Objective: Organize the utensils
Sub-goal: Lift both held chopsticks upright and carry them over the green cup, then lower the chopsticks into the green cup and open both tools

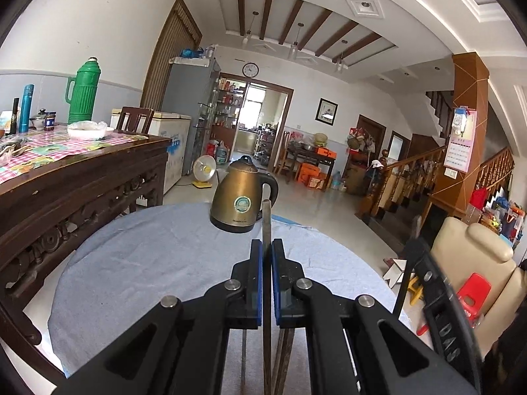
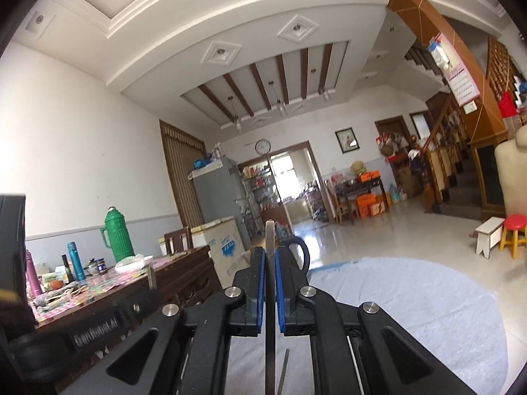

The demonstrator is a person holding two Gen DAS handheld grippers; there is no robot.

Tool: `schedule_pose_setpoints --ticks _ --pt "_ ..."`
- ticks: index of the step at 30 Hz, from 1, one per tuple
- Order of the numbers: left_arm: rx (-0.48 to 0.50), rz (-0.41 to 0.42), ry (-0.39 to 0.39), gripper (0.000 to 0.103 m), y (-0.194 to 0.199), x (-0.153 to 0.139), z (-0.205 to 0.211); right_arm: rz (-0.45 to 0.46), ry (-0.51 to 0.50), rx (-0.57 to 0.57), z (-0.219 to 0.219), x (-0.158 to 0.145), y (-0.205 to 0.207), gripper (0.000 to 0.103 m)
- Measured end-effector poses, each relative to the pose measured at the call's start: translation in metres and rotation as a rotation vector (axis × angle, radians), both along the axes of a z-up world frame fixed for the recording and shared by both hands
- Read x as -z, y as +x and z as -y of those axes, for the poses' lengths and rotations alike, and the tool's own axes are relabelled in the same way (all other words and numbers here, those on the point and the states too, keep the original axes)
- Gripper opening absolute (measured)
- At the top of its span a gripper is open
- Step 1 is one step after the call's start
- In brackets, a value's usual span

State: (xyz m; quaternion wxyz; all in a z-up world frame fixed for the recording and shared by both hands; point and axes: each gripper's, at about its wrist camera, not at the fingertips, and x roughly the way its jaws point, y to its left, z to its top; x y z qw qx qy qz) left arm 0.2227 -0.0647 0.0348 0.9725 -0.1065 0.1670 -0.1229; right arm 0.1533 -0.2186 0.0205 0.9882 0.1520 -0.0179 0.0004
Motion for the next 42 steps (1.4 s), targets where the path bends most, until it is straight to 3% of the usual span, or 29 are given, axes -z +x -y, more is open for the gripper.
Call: schedule_pose_setpoints --ticks 11,26,38,40,42 --pt "-0.012 -0.044 0.016 0.006 -0.006 0.018 -0.007 -0.028 -0.034 0.031 -0.001 0.017 -0.014 0.007" --pt "0.035 -0.050 0.056 0.007 -0.044 0.019 -0.020 -0.073 -0.129 -0.013 -0.003 0.025 -0.080 0.007" --pt "0.127 -0.145 0.084 0.006 -0.050 0.030 -0.011 -0.194 -0.129 -0.086 -0.010 0.038 -0.086 0.008" --pt "0.139 -0.162 0.080 0.010 -0.051 0.031 -0.013 -0.224 -0.110 -0.108 -0.007 0.039 -0.086 0.014" --pt "0.143 -0.152 0.083 0.016 -0.056 0.029 -0.017 -0.217 -0.088 -0.106 -0.002 0.038 -0.090 0.031"
